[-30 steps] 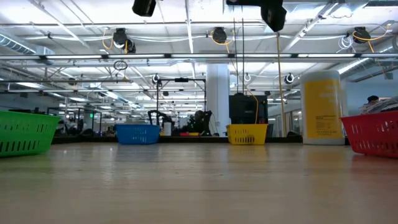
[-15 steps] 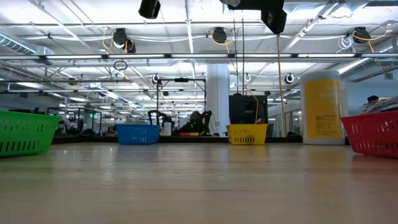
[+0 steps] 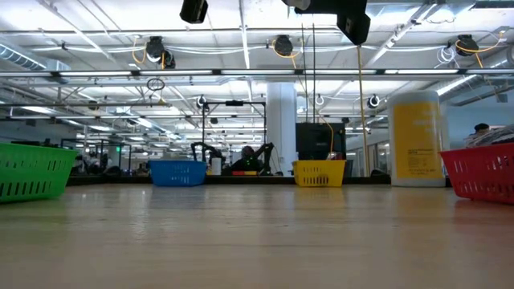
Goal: Pick & Place Travel size toiletries
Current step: Put the toothpaste into the blue basket
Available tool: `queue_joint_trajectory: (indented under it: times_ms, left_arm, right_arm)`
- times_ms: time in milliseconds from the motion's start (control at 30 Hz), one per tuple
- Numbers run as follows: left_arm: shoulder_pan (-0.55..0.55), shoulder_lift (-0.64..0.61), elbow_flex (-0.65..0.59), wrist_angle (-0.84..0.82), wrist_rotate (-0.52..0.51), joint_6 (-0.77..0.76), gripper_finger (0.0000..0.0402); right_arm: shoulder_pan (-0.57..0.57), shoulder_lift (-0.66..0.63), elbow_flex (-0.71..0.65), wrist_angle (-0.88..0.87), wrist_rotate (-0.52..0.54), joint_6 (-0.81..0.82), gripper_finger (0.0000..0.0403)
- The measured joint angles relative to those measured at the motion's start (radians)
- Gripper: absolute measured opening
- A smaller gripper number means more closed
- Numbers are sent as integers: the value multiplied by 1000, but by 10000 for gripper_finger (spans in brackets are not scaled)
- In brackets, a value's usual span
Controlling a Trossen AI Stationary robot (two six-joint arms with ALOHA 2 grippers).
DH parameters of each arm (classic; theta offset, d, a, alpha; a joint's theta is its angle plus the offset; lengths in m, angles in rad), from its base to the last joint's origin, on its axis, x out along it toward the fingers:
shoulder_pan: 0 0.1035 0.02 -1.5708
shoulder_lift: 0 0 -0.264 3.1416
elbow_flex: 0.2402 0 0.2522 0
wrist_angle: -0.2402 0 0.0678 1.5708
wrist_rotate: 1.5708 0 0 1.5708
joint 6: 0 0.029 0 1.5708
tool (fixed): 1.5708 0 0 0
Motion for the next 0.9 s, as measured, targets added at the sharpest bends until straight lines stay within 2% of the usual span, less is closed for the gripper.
queue_joint_trajectory:
  times_ms: [200,467,600,900]
  left_arm:
    - [0,0,0,0,2,2,3]
    - [-1,0,0,-31,-6,25,4]
    - [4,-5,0,-47,-29,46,2]
    - [90,-69,0,-246,-107,72,3]
  right_arm:
    - [0,0,0,1,0,-6,82]
    - [0,-5,0,-1,-2,-6,162]
    - [-5,-41,1,-59,-30,-37,191]
    - [-6,-126,1,-207,-28,-43,199]
